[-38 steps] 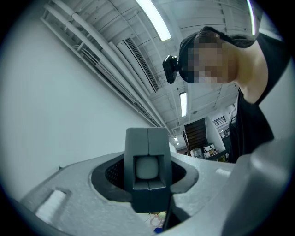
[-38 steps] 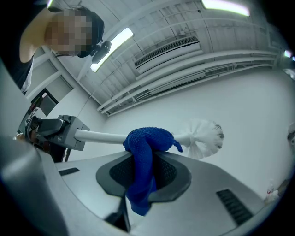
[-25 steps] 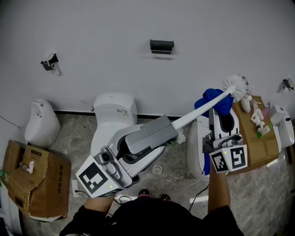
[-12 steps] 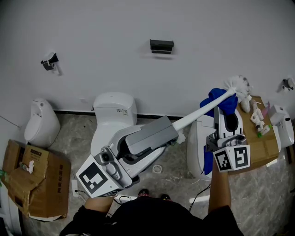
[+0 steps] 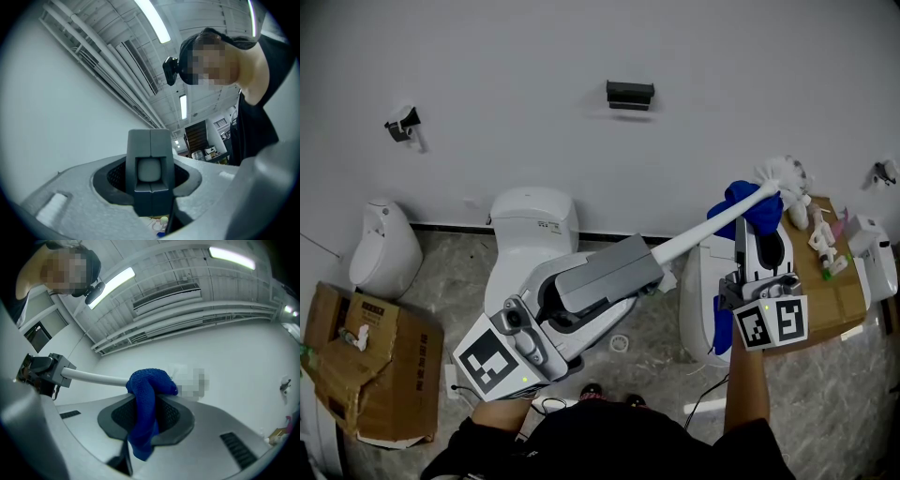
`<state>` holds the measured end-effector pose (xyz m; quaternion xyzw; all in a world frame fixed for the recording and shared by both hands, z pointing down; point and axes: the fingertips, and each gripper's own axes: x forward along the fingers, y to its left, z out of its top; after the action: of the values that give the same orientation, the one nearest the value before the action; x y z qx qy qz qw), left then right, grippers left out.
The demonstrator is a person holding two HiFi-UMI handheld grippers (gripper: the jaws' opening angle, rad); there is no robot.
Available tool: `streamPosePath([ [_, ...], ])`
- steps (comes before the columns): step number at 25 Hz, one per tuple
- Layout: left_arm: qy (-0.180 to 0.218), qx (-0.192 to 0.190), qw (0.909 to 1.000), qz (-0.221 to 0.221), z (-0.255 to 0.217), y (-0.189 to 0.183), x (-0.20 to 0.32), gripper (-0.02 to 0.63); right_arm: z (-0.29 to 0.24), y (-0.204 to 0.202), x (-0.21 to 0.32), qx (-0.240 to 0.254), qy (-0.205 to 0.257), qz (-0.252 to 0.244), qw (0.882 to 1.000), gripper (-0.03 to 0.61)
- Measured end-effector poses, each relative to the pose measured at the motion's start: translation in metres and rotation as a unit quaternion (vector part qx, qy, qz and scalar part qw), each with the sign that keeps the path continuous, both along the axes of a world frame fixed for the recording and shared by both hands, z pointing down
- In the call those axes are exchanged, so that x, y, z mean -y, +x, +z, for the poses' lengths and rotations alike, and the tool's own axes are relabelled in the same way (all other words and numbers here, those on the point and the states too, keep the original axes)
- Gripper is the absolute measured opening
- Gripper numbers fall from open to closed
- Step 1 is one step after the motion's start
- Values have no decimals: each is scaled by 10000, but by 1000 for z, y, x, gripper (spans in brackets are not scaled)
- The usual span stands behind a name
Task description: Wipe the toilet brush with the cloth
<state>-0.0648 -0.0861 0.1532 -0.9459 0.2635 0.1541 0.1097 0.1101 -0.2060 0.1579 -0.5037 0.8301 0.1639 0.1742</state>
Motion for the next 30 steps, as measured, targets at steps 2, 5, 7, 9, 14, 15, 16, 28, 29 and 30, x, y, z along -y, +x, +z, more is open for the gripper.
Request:
streamPosePath([
  [2,-5,-10,10000,-16,-1,-1,0,175,0,-1,-1,15,-34,-19,10000,83],
  [5,2,-28,10000,-56,-2,-1,0,175,3,-3,-1,29,-79,-66,9999,83],
  [7,5,-39,10000,-88,-4,-2,0,175,4,-5,-2,29,-107,-98,9999,83],
  [9,2,-39,9999,-105,-5,-2,0,175,5,-6,-2,43,-125,-114,9998,83],
  [14,59,-56,9999,-149,1,-8,-14,175,15,-13,-17,85,-108,-183,9997,83],
  [15,63,-59,9998,-168,2,-10,-17,175,16,-16,-20,79,-104,-203,9997,83],
  [16,72,-68,9998,-186,2,-11,-18,175,17,-18,-22,72,-104,-221,9997,83],
  [28,68,-196,9981,-572,1,-34,0,175,27,-35,-29,34,-244,-479,9985,83],
  [29,56,-196,9979,-608,1,-37,2,175,27,-36,-29,26,-257,-484,9985,83],
  [30,45,-200,9977,-645,2,-39,3,175,28,-37,-30,17,-268,-487,9985,83],
])
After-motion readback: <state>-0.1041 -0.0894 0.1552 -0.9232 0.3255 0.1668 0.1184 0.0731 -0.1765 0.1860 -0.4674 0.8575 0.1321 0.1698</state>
